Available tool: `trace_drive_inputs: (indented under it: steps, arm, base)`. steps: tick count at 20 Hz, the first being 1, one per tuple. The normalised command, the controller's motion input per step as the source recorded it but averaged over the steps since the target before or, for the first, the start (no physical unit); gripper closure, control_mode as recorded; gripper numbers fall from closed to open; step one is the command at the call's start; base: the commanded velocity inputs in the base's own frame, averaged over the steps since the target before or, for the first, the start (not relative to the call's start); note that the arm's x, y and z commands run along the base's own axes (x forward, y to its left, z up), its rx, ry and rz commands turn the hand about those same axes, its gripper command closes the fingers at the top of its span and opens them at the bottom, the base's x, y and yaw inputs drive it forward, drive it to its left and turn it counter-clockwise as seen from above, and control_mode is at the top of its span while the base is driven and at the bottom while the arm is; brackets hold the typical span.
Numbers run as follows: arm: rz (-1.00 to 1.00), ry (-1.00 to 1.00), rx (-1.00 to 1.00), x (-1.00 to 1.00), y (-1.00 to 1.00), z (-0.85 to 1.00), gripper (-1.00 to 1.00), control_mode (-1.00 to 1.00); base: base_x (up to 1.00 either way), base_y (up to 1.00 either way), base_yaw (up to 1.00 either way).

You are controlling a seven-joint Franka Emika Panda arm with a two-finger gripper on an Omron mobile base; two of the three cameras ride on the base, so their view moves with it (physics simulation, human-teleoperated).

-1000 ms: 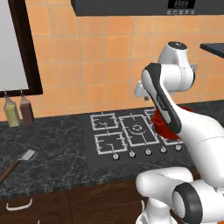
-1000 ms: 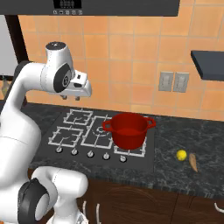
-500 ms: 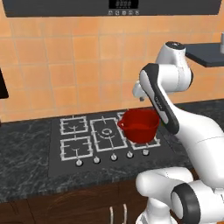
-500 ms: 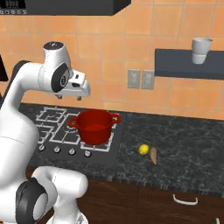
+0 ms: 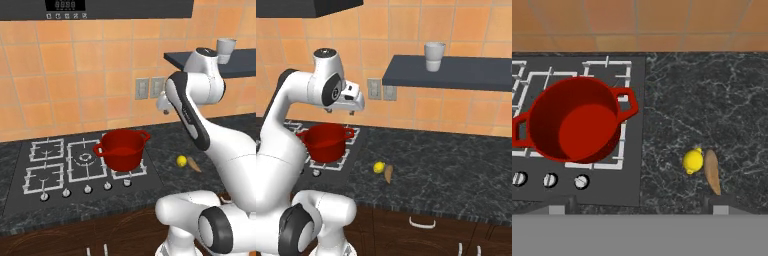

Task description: Put the lemon and sweet potato in the pot. Retrieve the spatula and lightly stir the vegetables in the pot.

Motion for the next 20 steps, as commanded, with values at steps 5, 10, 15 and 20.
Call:
trace_drive_inputs:
  steps: [5, 10, 15, 20]
  arm:
    - [0.0, 0.07, 0.0, 0.17, -0.74, -0.43, -1.0, -1.0]
    - [0.0, 0.1, -0.02, 0.02, -0.68, -0.85, -1.0, -1.0]
    - [0.0, 0.04, -0.04, -0.2, -0.32, -0.8, -1.0, -1.0]
    - [0.01, 0.0, -0.04, -0.52, -0.14, -0.77, -1.0, -1.0]
  base:
    - [0.0, 0.0, 0.0]
    - [0.0, 0.0, 0.0]
    - [0.0, 0.0, 0.0]
    - [0.0, 0.0, 0.0]
